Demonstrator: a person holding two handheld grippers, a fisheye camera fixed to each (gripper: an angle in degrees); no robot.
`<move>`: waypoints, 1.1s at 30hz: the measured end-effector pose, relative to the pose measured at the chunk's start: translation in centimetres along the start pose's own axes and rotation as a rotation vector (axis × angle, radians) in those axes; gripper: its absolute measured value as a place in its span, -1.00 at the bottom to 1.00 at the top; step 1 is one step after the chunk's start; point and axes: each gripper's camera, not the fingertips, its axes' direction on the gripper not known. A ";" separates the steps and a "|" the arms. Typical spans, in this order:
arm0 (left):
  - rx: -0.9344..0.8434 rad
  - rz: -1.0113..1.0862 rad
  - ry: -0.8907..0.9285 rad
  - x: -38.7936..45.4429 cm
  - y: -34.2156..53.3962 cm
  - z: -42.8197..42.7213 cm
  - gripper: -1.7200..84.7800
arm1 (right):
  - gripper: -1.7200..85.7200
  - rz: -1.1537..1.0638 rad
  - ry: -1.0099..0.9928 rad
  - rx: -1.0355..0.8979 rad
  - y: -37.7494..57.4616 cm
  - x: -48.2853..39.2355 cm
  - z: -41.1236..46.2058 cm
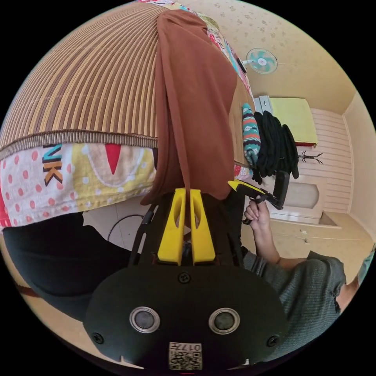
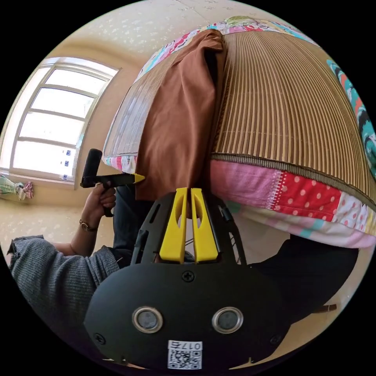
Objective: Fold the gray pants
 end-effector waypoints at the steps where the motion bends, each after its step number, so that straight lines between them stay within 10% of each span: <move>1: 0.012 0.052 0.028 0.9 0.1 -0.8 -0.98 | -0.91 -0.040 -0.085 0.039 0.4 -0.7 -1.8; 7: 0.085 0.194 0.182 1.5 3.2 -4.7 -0.97 | -0.92 -0.183 -0.068 0.064 3.0 -2.4 -3.7; 13: 0.036 -0.131 -0.055 -3.1 4.9 -0.1 -0.89 | -0.89 0.032 0.046 -0.140 1.9 2.4 2.5; 20: 0.331 -0.023 -0.208 2.1 2.2 -4.7 -0.71 | -0.75 -0.002 0.088 0.078 -3.2 2.5 -1.3; 33: 0.059 0.036 -0.152 7.3 3.3 0.4 -0.91 | -0.87 -0.046 0.089 -0.113 -1.9 3.1 0.0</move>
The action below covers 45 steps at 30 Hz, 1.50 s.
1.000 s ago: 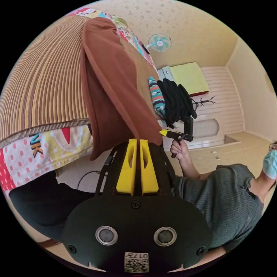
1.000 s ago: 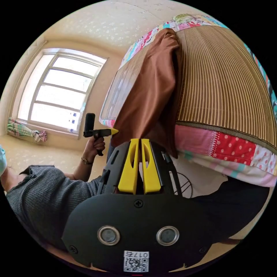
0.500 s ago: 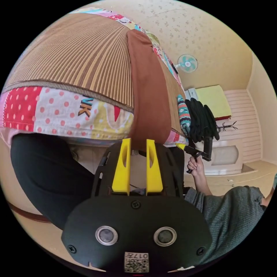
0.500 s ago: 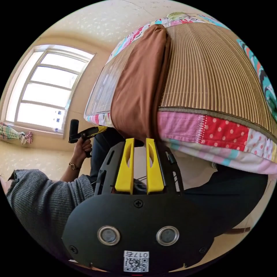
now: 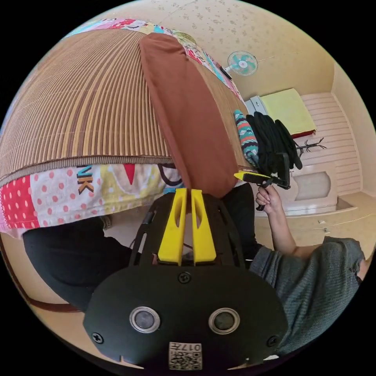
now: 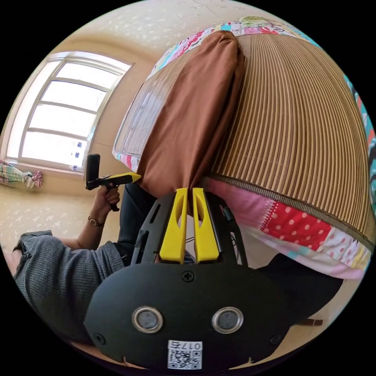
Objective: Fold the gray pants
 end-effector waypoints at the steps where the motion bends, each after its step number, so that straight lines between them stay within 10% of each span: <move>1: -0.013 -0.011 0.013 -0.1 0.6 0.2 -0.90 | -0.86 0.036 0.001 -0.017 1.1 0.7 0.0; 9: 0.433 -0.061 0.259 -3.5 0.7 -6.9 -0.75 | -0.70 0.133 -0.109 0.206 -0.1 6.0 -3.9; 23: 0.145 -0.094 0.131 1.9 -8.1 -0.3 -0.77 | -0.86 0.114 -0.230 0.207 -6.4 7.7 -2.6; 33: 0.525 0.457 0.553 19.3 5.4 -17.1 -0.90 | -0.90 -0.419 -0.682 0.579 6.1 -0.7 -16.9; 40: 0.755 0.893 0.504 37.7 13.6 -30.7 -0.91 | -0.90 -0.918 -0.542 0.761 14.3 -15.7 -29.8; 45: 0.900 0.955 0.456 46.9 18.0 -36.1 -0.91 | -0.90 -0.849 -0.529 0.823 16.8 -20.6 -33.8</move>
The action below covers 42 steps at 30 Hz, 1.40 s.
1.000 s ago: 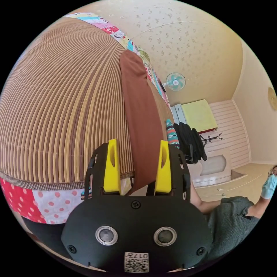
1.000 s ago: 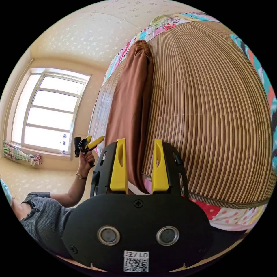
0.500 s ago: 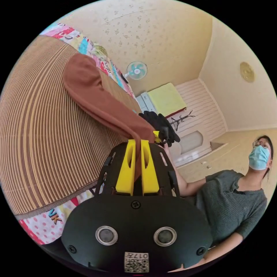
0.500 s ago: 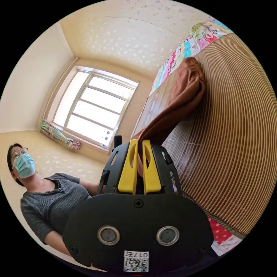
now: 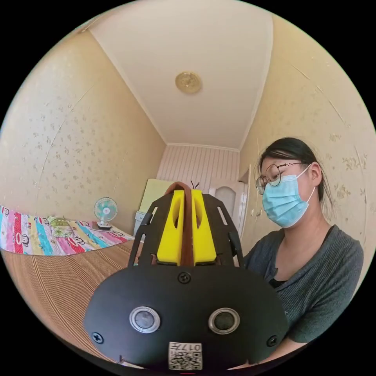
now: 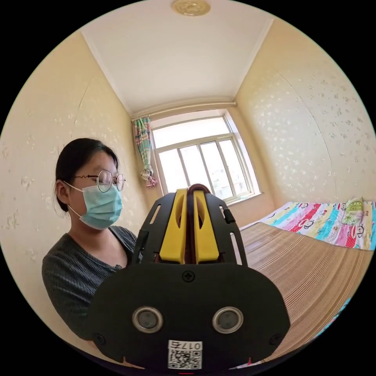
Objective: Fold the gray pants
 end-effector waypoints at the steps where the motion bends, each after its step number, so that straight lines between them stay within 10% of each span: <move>1: 0.007 -0.004 -0.014 0.2 -0.2 0.2 -0.91 | -0.90 0.006 0.024 0.006 -0.3 0.1 0.1; 15: -0.247 -0.312 -0.368 -20.9 3.2 9.7 -0.89 | -0.90 0.380 0.343 -0.076 1.7 27.4 3.8; 23: -0.510 -0.591 -0.214 -16.2 28.1 1.4 -0.88 | -0.89 0.652 0.070 -0.257 27.3 26.5 2.2; 28: -0.734 -0.912 -0.423 -9.5 39.4 -5.0 -0.85 | -0.86 1.081 0.308 -0.430 41.2 22.6 -0.4; 35: -0.519 -0.954 -0.442 -15.3 34.0 -6.6 -0.64 | -0.66 0.925 0.364 -0.271 35.4 29.3 0.4; 42: -0.450 -0.839 -0.359 -19.1 23.7 -3.4 -0.67 | -0.63 0.853 0.411 -0.758 32.4 42.7 15.2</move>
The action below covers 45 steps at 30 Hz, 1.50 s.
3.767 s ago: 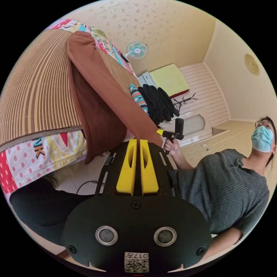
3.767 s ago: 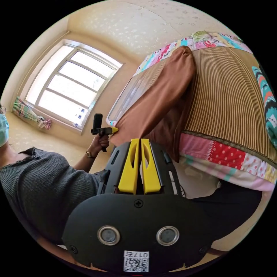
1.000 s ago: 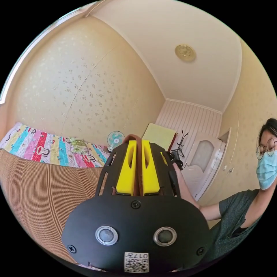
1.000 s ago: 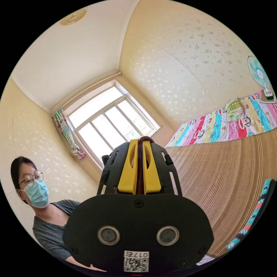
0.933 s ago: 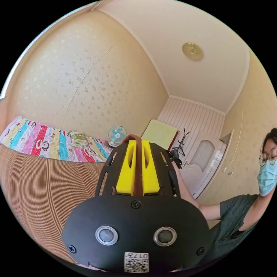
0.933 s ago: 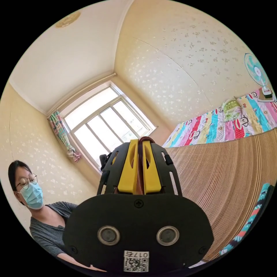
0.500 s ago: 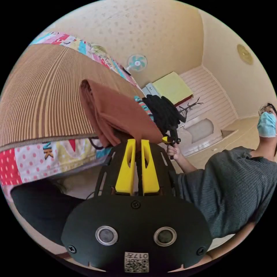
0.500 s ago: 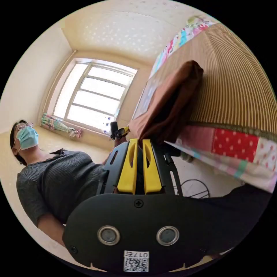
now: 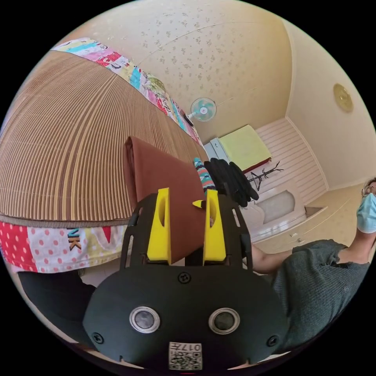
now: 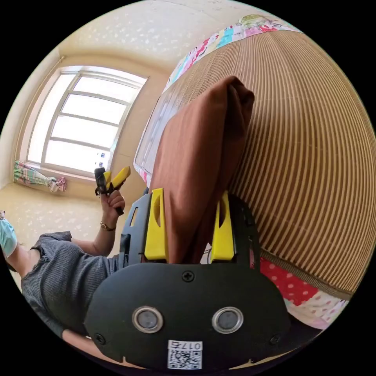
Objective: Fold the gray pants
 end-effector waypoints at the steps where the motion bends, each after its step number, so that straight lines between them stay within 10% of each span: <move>1: 0.002 -0.002 0.005 0.2 0.1 -0.6 -0.67 | -0.66 0.014 0.016 -0.008 -1.5 -0.7 0.9; 21: 0.545 -0.495 -0.151 -4.0 18.9 -35.3 -0.69 | -0.66 0.045 -0.417 -0.246 -30.7 -27.0 36.7; 29: 0.413 -0.467 -0.237 -4.8 14.7 -37.0 -0.69 | -0.91 -0.389 -0.360 -0.354 -18.7 -22.7 27.7; 38: 0.814 -0.573 -0.321 -17.6 6.3 -54.4 -0.48 | -0.95 -0.052 -0.275 -0.160 2.8 -2.9 2.6; 45: 0.721 -0.916 -0.374 -27.7 -8.0 -62.3 -0.44 | -0.95 0.069 -0.137 0.216 14.7 -0.7 -10.9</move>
